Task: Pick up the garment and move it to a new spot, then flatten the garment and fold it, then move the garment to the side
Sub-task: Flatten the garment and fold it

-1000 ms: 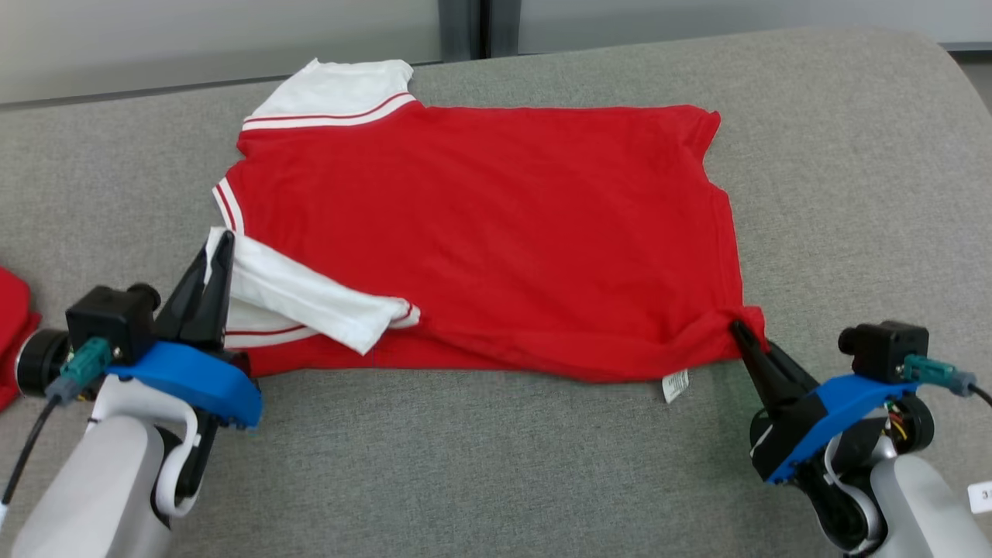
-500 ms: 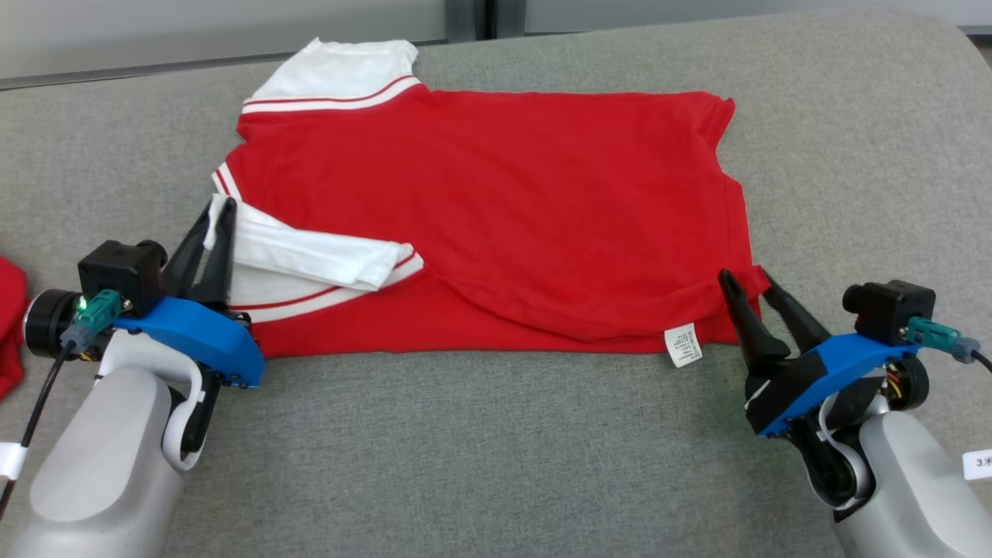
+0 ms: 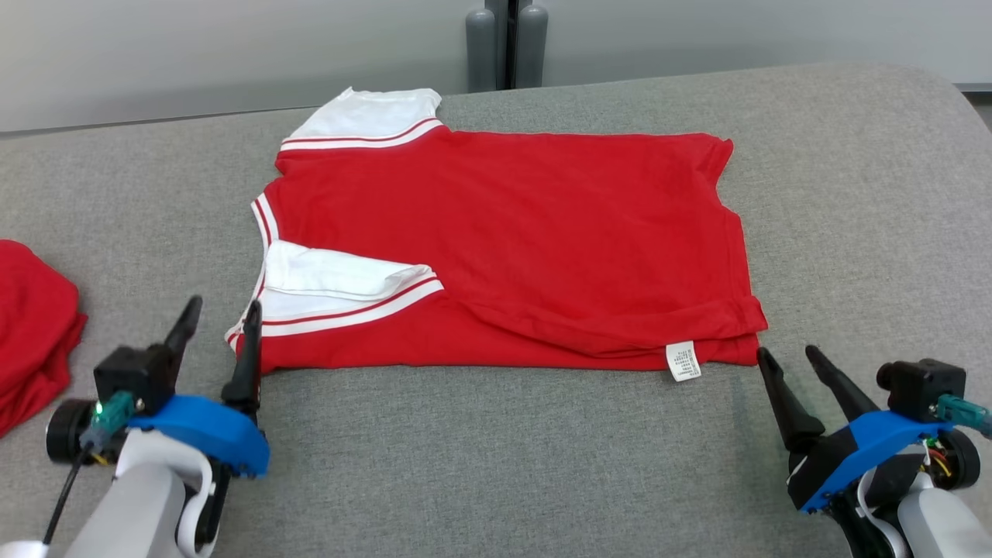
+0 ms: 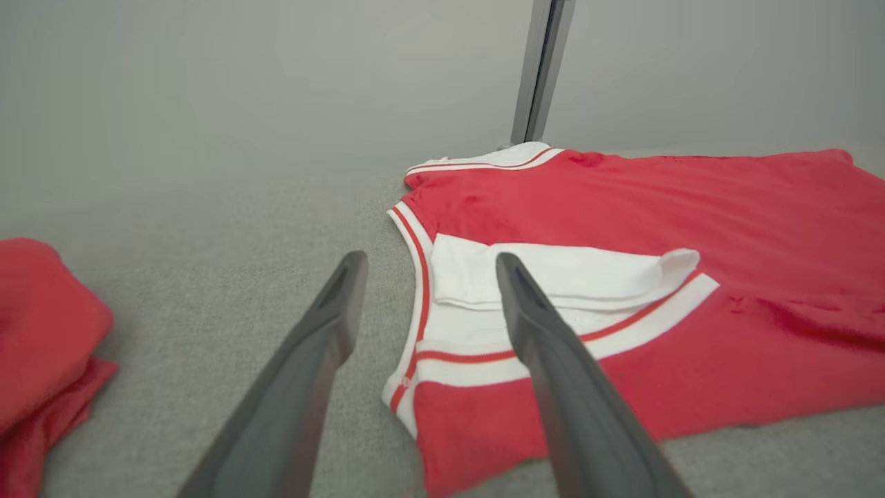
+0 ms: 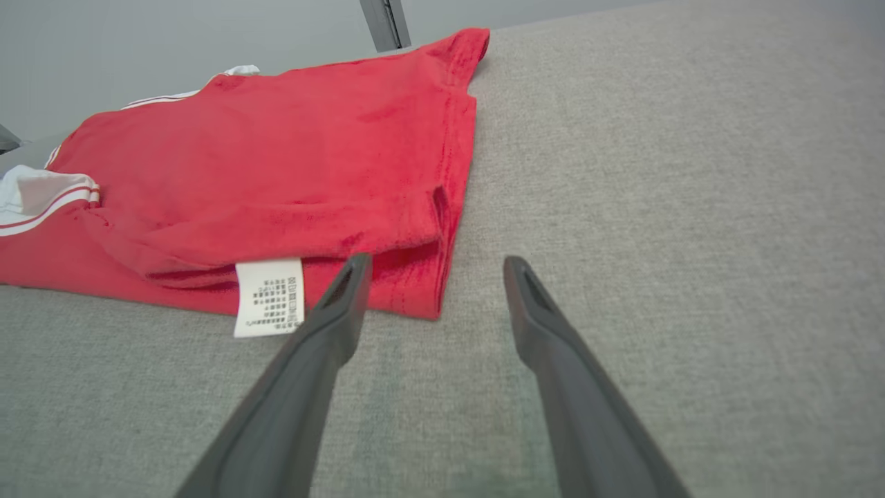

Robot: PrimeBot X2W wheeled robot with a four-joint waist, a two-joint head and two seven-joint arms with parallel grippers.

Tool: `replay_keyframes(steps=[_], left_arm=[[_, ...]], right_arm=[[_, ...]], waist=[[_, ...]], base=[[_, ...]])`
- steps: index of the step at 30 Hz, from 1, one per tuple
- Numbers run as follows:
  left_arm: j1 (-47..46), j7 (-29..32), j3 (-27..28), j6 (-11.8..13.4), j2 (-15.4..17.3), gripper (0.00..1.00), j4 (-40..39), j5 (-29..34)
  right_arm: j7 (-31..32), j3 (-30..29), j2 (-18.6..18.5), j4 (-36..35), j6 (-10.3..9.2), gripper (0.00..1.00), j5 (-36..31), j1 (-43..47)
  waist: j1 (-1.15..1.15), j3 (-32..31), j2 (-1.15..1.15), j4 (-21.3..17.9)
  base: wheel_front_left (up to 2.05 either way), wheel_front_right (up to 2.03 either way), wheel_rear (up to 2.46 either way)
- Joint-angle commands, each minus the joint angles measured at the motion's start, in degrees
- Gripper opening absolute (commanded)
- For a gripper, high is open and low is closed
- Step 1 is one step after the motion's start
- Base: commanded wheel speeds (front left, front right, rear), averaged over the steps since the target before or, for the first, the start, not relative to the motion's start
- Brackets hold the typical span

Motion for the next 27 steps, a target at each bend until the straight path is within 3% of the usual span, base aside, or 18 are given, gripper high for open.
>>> replay_keyframes(steps=[1, 8, 21, 22, 23, 24, 25, 26, 27], left_arm=[[1.23, -0.04, 0.18, 0.36, 0.25, 1.00, 0.08, -0.41], [2.61, 1.34, -0.25, 0.54, -0.07, 1.00, 1.58, -1.40], [-0.95, 3.61, -2.51, -1.57, -1.13, 1.00, 6.89, -1.93], [-1.08, 3.66, -2.68, -1.78, -1.36, 1.00, 7.37, -2.14], [-1.25, 3.81, -2.87, -2.02, -1.53, 0.90, 7.90, -2.32], [-1.45, 3.79, -3.05, -2.06, -1.67, 0.49, 8.29, -2.45], [-1.60, 3.72, -3.18, -2.15, -1.83, 0.30, 8.70, -2.53], [-1.65, 3.58, -3.32, -2.32, -1.98, 0.04, 9.15, -2.53], [-1.74, 3.34, -3.34, -2.43, -2.15, 0.00, 9.57, -2.73]], right_arm=[[0.56, -0.29, 0.12, -0.54, 0.01, 1.00, -0.46, 0.85], [2.22, 0.62, 1.79, 0.29, 0.01, 1.00, -2.54, -0.79], [0.62, 2.86, 3.46, 9.33, 0.01, 1.00, -6.30, -7.67], [0.46, 3.17, 3.71, 10.02, 0.01, 0.84, -6.25, -7.98], [0.09, 3.41, 4.07, 10.74, 0.01, 0.60, -6.01, -8.39], [-0.23, 3.61, 4.29, 11.33, 0.01, 0.34, -5.77, -8.74], [-0.60, 3.88, 4.43, 11.99, 0.01, 0.00, -5.60, -8.96], [-1.12, 4.07, 4.70, 12.58, 0.01, 0.00, -5.37, -9.30], [-1.66, 4.22, 4.73, 13.03, 0.01, 0.00, -5.33, -9.54]], waist=[[0.01, -0.09, 0.00, -0.02], [0.01, 0.61, 0.00, 0.04], [0.01, 2.87, 0.00, -0.15], [0.01, 2.95, 0.00, -0.20], [0.01, 3.00, 0.00, -0.24], [0.01, 2.99, 0.00, -0.24], [0.01, 2.93, 0.00, -0.17], [0.01, 2.81, 0.00, -0.09], [0.01, 2.58, 0.00, 0.02]], base=[[0.00, 0.00, 0.00], [0.00, 0.00, 0.00], [0.00, 0.00, 0.00], [0.00, 0.00, 0.00], [0.00, 0.00, 0.00], [0.00, 0.00, 0.00], [0.00, 0.00, 0.00], [0.00, 0.00, 0.00], [0.00, 0.00, 0.00]])
